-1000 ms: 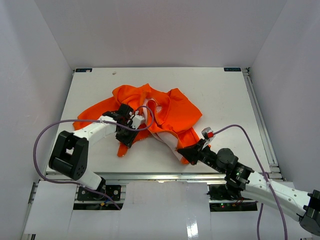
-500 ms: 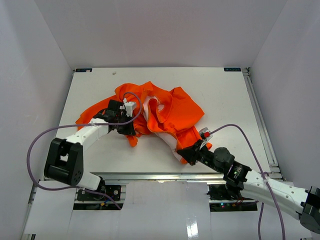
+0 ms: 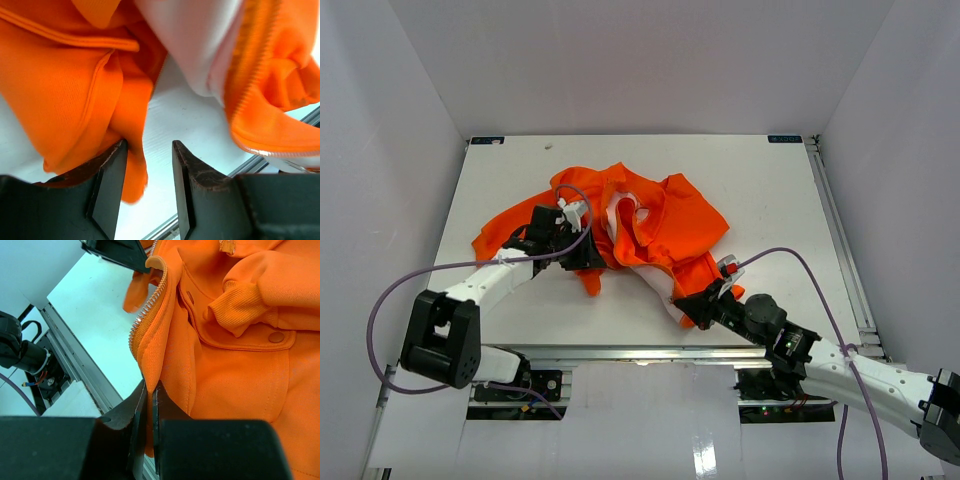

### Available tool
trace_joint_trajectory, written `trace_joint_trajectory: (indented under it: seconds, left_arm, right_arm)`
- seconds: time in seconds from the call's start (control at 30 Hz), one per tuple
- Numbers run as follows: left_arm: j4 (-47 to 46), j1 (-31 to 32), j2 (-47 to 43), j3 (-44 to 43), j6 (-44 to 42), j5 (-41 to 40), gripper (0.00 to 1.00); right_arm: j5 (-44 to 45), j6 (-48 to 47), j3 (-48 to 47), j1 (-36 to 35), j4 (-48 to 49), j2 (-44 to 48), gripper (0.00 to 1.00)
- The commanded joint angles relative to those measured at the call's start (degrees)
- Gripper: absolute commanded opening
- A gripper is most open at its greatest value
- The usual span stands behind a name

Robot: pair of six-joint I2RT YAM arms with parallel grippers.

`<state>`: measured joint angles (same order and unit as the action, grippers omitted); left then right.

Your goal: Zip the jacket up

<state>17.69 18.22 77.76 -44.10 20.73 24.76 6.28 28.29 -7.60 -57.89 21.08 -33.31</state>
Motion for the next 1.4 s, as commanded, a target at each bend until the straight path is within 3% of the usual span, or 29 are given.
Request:
trace_joint_trajectory:
  seconds: [0.0, 0.23, 0.5, 0.63, 0.73, 0.9, 1.1, 1.37]
  left_arm:
    - [11.1, 0.2, -2.9, -7.2, 3.5, -6.8, 0.56]
    - [13.4, 0.2, -4.3, -4.9, -3.0, -9.8, 0.56]
    - [20.7, 0.2, -2.8, -8.1, -15.6, -20.2, 0.56]
    - [19.9, 0.2, -2.5, -9.0, -23.1, -15.5, 0.55]
    - [20.7, 0.2, -0.4, -10.0, -27.4, -16.8, 0.54]
    - [22.0, 0.2, 5.6, -11.4, -29.3, -9.6, 0.51]
    - [22.6, 0.2, 10.2, -10.1, -27.1, -10.0, 0.5]
    - [23.1, 0.5, 5.2, -8.6, -27.0, -8.7, 0.62]
  right_arm:
    - [1.1, -0.3, -0.8, -0.1, 2.2, 1.3, 0.08]
    - [0.6, -0.5, -0.8, -0.2, 1.7, 2.0, 0.08]
    - [0.1, -0.6, -0.9, -0.1, 1.8, 1.9, 0.08]
    - [0.1, -0.6, -0.8, -0.1, 1.8, 2.2, 0.08]
    - [-0.4, -0.6, -0.6, -0.1, 1.9, 2.7, 0.08]
    - [-0.8, -0.5, -0.2, -0.1, 1.9, 3.5, 0.08]
    - [-1.1, -0.4, 0.2, -0.1, 1.4, 5.3, 0.08]
    - [-1.1, -0.4, 0.4, -0.1, 0.7, 6.7, 0.08]
